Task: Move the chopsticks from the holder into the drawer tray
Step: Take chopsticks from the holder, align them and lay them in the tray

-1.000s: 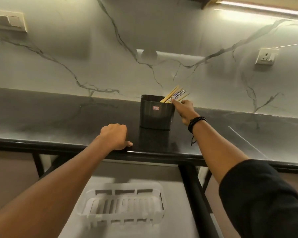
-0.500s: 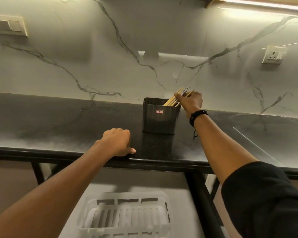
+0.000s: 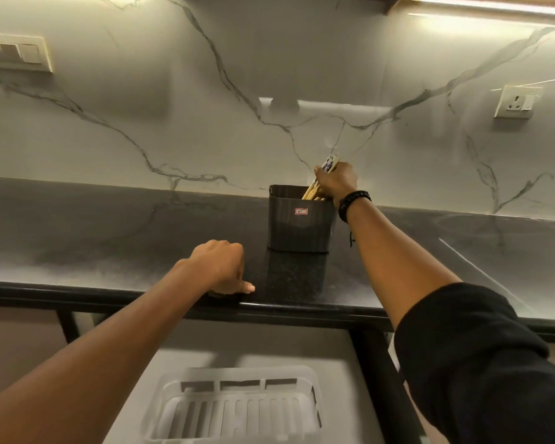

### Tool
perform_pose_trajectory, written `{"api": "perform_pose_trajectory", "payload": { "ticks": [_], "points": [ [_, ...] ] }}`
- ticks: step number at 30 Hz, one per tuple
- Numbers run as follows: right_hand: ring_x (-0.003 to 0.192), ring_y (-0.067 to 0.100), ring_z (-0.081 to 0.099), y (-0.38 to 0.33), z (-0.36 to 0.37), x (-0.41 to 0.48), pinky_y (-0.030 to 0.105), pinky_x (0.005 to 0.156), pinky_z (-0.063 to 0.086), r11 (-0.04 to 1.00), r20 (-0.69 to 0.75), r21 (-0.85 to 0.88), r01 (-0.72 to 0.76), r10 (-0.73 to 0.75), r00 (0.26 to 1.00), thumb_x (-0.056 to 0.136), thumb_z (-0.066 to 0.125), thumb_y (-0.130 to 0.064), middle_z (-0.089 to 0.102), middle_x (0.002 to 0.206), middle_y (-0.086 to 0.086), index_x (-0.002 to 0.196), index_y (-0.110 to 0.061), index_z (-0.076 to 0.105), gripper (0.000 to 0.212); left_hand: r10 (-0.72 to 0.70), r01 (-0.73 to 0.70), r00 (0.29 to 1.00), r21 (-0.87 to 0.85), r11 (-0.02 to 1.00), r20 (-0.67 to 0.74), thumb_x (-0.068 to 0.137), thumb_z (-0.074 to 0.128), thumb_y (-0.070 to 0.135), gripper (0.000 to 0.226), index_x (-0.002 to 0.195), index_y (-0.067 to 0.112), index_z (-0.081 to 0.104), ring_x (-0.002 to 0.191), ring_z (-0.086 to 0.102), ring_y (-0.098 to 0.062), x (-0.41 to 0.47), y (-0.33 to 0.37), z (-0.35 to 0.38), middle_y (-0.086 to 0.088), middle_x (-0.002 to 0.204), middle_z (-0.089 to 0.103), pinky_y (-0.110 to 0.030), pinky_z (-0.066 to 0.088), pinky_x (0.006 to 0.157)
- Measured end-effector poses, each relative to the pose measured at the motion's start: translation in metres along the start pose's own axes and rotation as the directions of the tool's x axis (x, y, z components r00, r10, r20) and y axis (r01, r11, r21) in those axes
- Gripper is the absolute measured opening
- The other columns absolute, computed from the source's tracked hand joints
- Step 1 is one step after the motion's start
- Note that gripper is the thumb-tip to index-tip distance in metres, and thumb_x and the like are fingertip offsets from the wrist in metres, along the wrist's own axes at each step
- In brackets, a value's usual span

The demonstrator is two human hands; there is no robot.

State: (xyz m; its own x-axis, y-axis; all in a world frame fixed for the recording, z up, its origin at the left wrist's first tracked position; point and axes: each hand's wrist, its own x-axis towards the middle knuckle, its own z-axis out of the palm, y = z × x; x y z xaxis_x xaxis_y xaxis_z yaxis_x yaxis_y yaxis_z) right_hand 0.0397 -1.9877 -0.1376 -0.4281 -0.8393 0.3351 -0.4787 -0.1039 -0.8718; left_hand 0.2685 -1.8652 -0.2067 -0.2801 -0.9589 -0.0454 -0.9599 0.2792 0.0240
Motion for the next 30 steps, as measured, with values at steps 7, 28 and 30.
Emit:
{"api": "perform_pose_trajectory", "payload": {
  "ticks": [7, 28, 30],
  "points": [
    [0.098, 0.025, 0.058, -0.004, 0.018, 0.007, 0.032, 0.082, 0.054, 0.954, 0.048, -0.291, 0.067, -0.055, 0.997, 0.080, 0.074, -0.014, 0.056, 0.092, 0.008, 0.093, -0.007, 0.052, 0.027, 0.030, -0.030, 0.999, 0.003, 1.000, -0.011, 0.079, 0.069, 0.056, 0.037, 0.061, 0.026, 0.057, 0.079, 0.060, -0.017, 0.008, -0.005, 0.001, 0.008, 0.067, 0.057, -0.034, 0.054, 0.079],
    [0.094, 0.026, 0.074, -0.025, -0.061, -0.056, 0.038, 0.080, 0.062, 0.789, 0.075, 0.614, -0.021, -0.032, 0.997, 0.090, 0.069, -0.012, 0.072, 0.105, 0.017, 0.095, -0.012, 0.065, 0.007, -0.055, 0.022, 0.962, -0.125, 0.992, -0.267, 0.088, 0.052, 0.062, 0.046, 0.089, 0.022, 0.076, 0.070, 0.059, -0.012, -0.027, -0.004, 0.026, 0.001, 0.086, 0.072, -0.019, 0.038, 0.052],
    [0.094, 0.026, 0.074, -0.025, -0.070, -0.070, 0.039, 0.082, 0.061, 0.718, 0.072, 0.695, -0.034, -0.022, 0.997, 0.089, 0.069, -0.010, 0.072, 0.106, 0.017, 0.098, -0.011, 0.064, 0.010, -0.079, -0.003, 0.946, -0.254, 0.967, -0.313, 0.088, 0.051, 0.062, 0.048, 0.097, 0.022, 0.075, 0.080, 0.065, -0.015, -0.033, -0.003, 0.029, 0.000, 0.092, 0.074, -0.022, 0.044, 0.059]
  ]
}}
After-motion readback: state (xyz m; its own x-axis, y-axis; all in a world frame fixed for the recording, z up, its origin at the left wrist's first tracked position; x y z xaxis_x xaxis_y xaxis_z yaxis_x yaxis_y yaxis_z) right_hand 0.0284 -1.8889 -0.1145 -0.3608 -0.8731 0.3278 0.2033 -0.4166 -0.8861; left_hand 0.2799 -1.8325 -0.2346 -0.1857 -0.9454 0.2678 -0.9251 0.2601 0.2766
